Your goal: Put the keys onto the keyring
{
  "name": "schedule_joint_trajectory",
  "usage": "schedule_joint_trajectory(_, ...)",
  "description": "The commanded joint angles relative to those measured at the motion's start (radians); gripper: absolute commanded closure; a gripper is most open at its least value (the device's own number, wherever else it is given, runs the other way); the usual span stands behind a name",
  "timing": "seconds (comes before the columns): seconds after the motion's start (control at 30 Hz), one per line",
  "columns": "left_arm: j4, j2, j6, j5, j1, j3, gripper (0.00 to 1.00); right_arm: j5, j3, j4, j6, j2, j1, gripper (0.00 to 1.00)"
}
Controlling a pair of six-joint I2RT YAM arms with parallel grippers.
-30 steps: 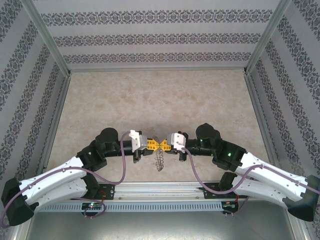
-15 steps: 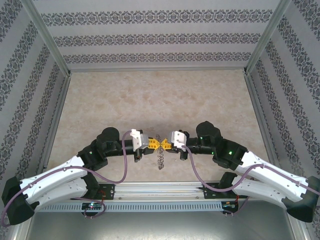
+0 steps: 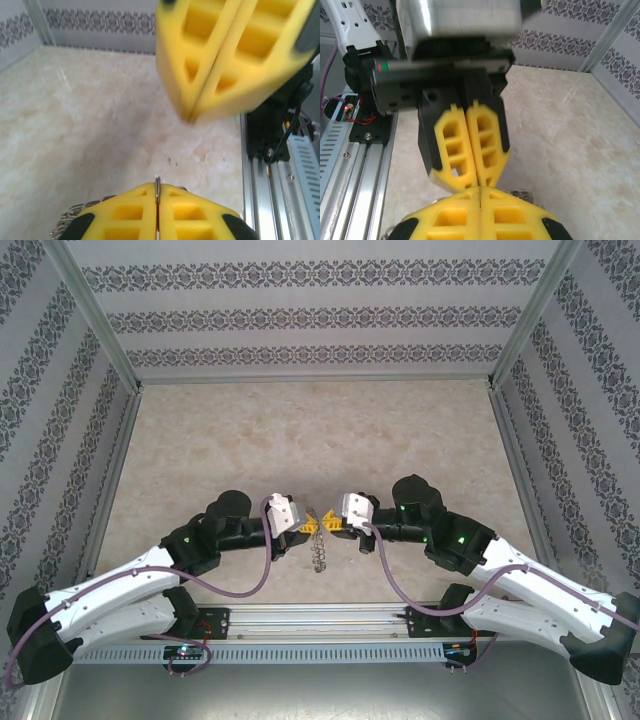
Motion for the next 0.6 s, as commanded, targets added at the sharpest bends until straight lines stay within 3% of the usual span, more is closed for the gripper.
schedule_joint_trajectory(0.0, -0.030, -0.005, 0.023, -0.017, -0.001, 0.033, 0.98, -0.006, 0.032, -0.004, -0.001, 0.008, -0.007, 1.00)
schedule_joint_trajectory(0.53, 0.125, -0.118, -0.018, 0.078, -0.001, -0.056, 1.00, -0.072, -0.078, 0.102, 0.023, -0.044, -0.013, 1.00)
schedule_joint_trajectory(0.57, 0.130, -0.125, -0.018, 0.082, 0.000, -0.061, 1.00, -0.072, -0.088, 0.113, 0.029, -0.055, -0.013, 0.95)
